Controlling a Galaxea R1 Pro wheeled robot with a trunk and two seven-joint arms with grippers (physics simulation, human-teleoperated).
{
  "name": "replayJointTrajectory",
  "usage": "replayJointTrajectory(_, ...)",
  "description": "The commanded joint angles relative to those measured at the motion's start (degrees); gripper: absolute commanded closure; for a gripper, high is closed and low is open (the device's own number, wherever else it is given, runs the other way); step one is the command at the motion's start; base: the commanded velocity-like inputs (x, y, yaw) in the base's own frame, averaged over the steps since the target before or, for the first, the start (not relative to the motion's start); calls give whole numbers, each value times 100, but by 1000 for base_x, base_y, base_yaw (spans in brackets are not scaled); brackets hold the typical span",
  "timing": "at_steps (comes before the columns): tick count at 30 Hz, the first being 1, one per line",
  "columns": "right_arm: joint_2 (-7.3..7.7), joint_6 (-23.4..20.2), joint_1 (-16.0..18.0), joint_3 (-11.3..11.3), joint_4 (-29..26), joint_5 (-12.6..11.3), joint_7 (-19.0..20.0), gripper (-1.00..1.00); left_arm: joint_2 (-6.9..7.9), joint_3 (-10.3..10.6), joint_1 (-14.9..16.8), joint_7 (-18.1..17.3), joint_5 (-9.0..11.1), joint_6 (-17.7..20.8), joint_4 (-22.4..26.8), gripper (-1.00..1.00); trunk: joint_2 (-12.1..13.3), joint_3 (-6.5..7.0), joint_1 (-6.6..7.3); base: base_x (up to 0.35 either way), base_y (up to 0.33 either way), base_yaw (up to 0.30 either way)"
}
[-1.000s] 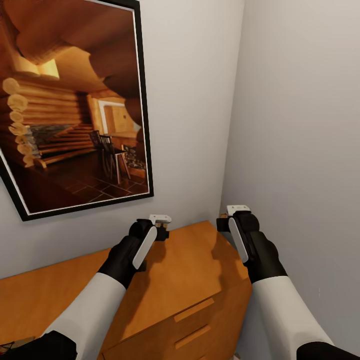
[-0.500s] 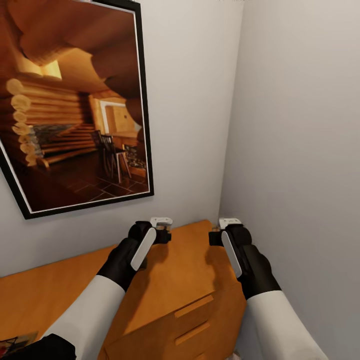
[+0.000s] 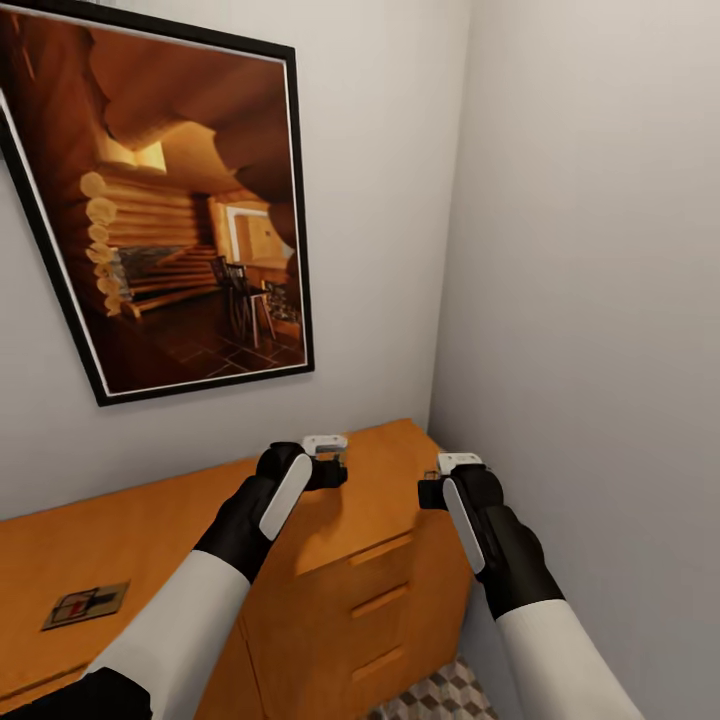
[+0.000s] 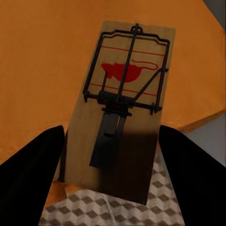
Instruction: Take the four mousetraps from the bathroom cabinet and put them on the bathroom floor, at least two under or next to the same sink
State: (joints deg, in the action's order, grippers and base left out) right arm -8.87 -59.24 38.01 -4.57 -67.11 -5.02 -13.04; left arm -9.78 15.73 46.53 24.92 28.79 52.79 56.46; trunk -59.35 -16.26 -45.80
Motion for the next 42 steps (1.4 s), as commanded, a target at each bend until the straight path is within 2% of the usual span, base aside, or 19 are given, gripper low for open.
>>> replayJointTrajectory(1,-1,-18,5,-5,-4,-52,-53,100,3,9,5,56,58,12,5,100,-6,-8,3,-335,0,0)
replayJointTrajectory(42,-1,-9,4,-1,-4,-52,-57,100,2,15,5,57,66,12,5,100,-6,-8,3,-335,0,0)
